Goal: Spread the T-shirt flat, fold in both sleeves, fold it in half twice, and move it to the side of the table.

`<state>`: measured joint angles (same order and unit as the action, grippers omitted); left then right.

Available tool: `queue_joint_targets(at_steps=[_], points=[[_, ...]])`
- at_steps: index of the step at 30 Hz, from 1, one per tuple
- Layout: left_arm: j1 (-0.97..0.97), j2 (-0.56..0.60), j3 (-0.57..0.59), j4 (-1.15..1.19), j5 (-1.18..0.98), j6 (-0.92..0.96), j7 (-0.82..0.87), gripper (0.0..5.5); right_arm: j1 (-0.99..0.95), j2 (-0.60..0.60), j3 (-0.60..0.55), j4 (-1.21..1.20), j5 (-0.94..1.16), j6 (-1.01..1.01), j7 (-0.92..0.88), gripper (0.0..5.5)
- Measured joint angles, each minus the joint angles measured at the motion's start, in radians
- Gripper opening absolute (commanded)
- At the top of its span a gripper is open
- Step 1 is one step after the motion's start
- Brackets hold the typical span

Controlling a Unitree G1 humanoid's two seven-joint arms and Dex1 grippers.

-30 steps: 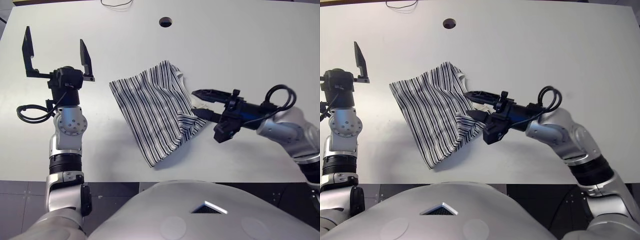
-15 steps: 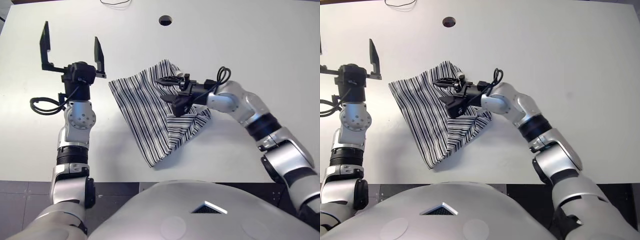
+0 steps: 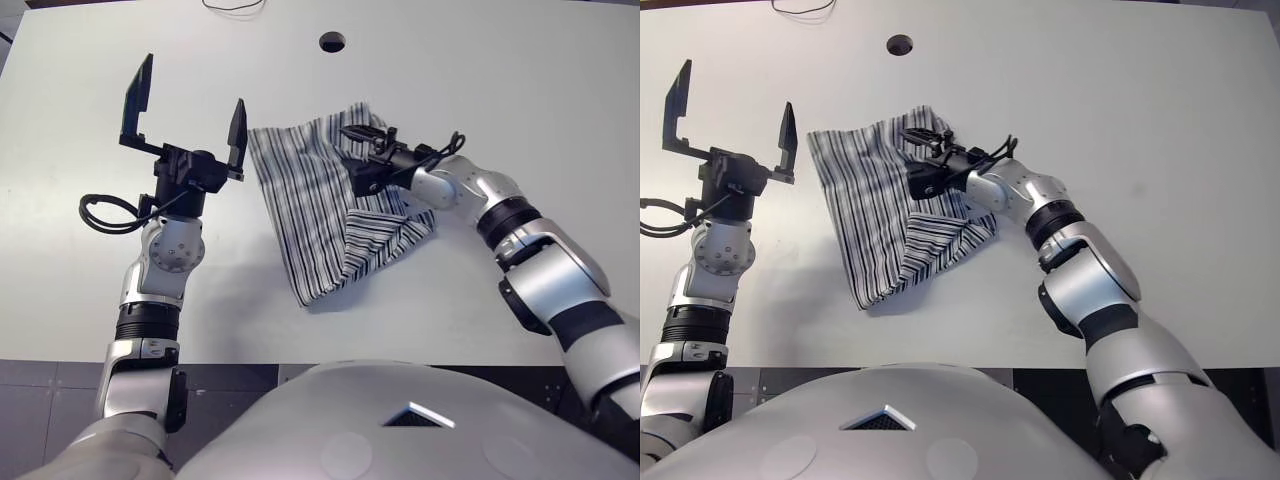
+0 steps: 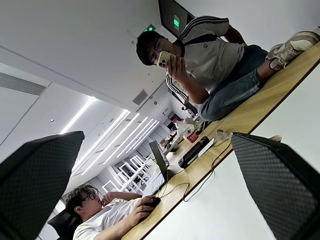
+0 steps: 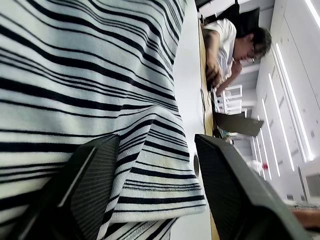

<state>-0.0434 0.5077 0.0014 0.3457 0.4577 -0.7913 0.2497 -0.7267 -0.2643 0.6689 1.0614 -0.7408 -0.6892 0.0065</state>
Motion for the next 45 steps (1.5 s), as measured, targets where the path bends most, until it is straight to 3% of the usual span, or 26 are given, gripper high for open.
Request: queue_joint_targets(at_steps=[4, 12, 19, 22, 27, 34, 40, 45], points=[[0.003, 0.015, -0.009, 0.002, 0.005, -0.001, -0.027, 5.47, 0.077, -0.104, -0.036, -0.094, 0.028, -0.010, -0.007, 2.79], [-0.220, 0.022, -0.234, 0.177, 0.158, -0.067, -0.162, 5.47, 0.191, -0.189, -0.114, -0.514, 0.036, -0.017, -0.002, 2.79], [-0.506, -0.057, -0.441, 0.404, 0.296, -0.130, -0.235, 5.47, 0.377, -0.345, -0.129, -0.940, 0.067, 0.043, 0.295, 2.79], [-0.593, -0.115, -0.532, 0.541, 0.355, -0.127, -0.262, 5.47, 0.413, -0.391, -0.086, -0.955, 0.089, 0.037, 0.441, 2.79], [-0.716, -0.160, -0.631, 0.699, 0.403, -0.119, -0.256, 5.47, 0.380, -0.365, -0.031, -0.953, 0.096, 0.015, 0.556, 2.79], [-0.756, -0.180, -0.683, 0.769, 0.406, -0.122, -0.214, 5.47, 0.376, -0.386, -0.021, -1.006, 0.111, -0.004, 0.649, 2.79], [-0.769, -0.191, -0.706, 0.814, 0.390, -0.116, -0.187, 5.47, 0.587, -0.711, -0.029, -1.443, 0.433, 0.048, 0.937, 2.79], [-0.770, -0.193, -0.712, 0.825, 0.376, -0.111, -0.176, 5.47, 0.563, -0.718, -0.116, -1.530, 0.585, 0.115, 0.968, 2.79]])
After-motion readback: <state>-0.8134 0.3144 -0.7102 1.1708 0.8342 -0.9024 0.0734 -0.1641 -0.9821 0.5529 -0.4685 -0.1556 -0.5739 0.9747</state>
